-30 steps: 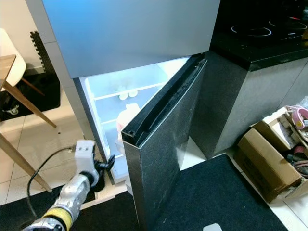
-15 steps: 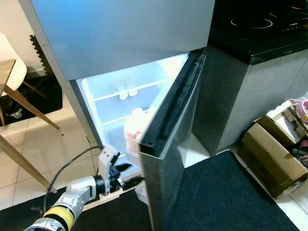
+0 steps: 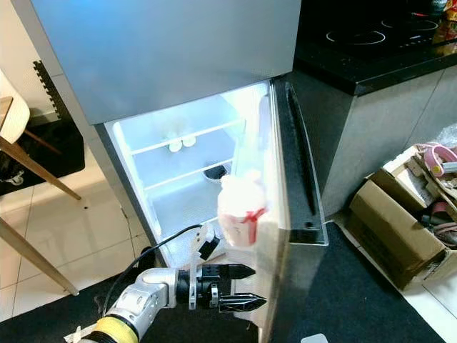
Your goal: Restocking fridge
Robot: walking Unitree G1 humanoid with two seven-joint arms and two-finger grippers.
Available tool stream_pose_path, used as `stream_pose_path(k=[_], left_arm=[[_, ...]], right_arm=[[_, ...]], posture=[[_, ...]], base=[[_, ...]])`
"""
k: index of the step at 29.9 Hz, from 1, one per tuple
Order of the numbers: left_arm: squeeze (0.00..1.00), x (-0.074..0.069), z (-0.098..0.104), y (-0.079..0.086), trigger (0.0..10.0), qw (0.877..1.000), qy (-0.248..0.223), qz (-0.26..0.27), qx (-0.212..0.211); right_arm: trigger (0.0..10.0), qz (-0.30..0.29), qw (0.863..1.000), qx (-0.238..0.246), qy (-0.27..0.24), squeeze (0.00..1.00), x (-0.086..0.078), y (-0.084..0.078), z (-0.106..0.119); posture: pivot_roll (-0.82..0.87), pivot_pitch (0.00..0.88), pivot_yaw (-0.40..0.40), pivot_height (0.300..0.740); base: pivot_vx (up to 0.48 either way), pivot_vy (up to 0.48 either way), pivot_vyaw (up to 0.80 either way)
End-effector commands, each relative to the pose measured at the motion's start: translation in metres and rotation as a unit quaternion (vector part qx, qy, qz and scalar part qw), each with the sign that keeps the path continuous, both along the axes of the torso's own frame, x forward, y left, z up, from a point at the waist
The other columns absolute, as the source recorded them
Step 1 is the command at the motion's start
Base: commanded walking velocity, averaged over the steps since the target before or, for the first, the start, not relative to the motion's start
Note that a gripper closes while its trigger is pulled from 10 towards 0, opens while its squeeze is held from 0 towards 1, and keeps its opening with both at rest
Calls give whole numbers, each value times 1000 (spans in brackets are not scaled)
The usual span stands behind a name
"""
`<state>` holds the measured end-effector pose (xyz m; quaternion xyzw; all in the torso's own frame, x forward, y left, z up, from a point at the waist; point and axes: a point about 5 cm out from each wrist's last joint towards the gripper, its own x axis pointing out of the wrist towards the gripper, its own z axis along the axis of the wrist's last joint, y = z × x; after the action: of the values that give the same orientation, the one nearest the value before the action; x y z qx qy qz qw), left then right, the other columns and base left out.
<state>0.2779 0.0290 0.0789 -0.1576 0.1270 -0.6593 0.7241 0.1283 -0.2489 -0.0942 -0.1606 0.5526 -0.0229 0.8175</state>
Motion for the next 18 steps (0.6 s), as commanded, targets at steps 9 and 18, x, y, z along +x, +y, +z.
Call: stream_pose_path(k=[9, 18], left_arm=[[0, 8, -19, 26, 10000, 987, -29, 109, 110], [0, -2, -88, 95, 10000, 892, 38, 293, 342]], right_arm=[[10000, -5, 998, 38, -57, 0, 12, 6, 4], [10000, 79, 962, 207, -162, 0, 49, 48, 22]], posture=[[-142, 90, 92, 726], [-141, 90, 92, 726]], base=[[0, 0, 0], [0, 0, 0]])
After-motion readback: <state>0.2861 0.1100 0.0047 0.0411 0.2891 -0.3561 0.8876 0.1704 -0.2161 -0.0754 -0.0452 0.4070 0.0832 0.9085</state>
